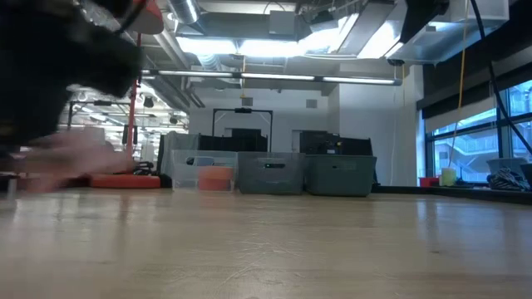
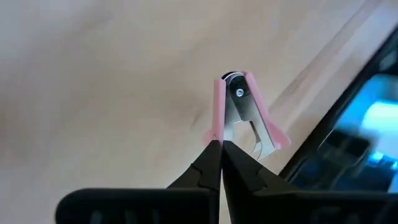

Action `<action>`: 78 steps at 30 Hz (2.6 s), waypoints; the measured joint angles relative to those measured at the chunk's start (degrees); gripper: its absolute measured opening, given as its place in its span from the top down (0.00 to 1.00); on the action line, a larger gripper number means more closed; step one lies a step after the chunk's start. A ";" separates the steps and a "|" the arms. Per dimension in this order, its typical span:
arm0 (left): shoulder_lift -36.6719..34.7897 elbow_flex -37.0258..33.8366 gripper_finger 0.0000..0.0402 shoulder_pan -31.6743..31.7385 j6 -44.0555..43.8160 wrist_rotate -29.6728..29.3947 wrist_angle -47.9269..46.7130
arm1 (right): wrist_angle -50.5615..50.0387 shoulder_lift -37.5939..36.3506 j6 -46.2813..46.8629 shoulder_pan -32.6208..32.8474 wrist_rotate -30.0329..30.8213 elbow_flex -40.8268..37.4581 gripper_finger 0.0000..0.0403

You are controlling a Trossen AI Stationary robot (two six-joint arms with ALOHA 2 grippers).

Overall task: Pick and place Stapler, Stapler remover, tape
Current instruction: Put the pink staple remover into the blue bin

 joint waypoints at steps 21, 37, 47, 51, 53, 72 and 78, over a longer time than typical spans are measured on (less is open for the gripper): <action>7.18 0.02 1.00 44.79 53.35 15.45 68.74 | 19.38 -6.71 1.28 0.78 -10.09 0.00 0.93; 15.42 15.56 1.00 53.06 51.63 35.07 82.18 | 37.45 -0.54 0.26 2.36 -16.51 -0.04 0.91; 15.45 17.70 1.00 56.67 52.32 39.41 80.48 | 42.51 -1.49 5.55 2.36 -25.69 -0.02 0.65; 15.45 18.10 1.00 56.61 52.30 39.48 80.45 | 44.00 0.23 5.58 2.35 -26.41 -0.02 0.58; 15.45 18.87 1.00 56.61 52.28 39.73 80.43 | 44.84 1.04 5.58 2.13 -26.82 -0.02 0.57; 15.45 24.50 1.00 56.36 55.04 43.81 72.32 | 46.84 3.95 3.74 0.22 -29.64 0.00 0.60; 15.43 24.61 1.00 55.58 54.44 45.23 72.49 | 45.26 3.87 3.20 -2.33 -28.85 0.00 0.60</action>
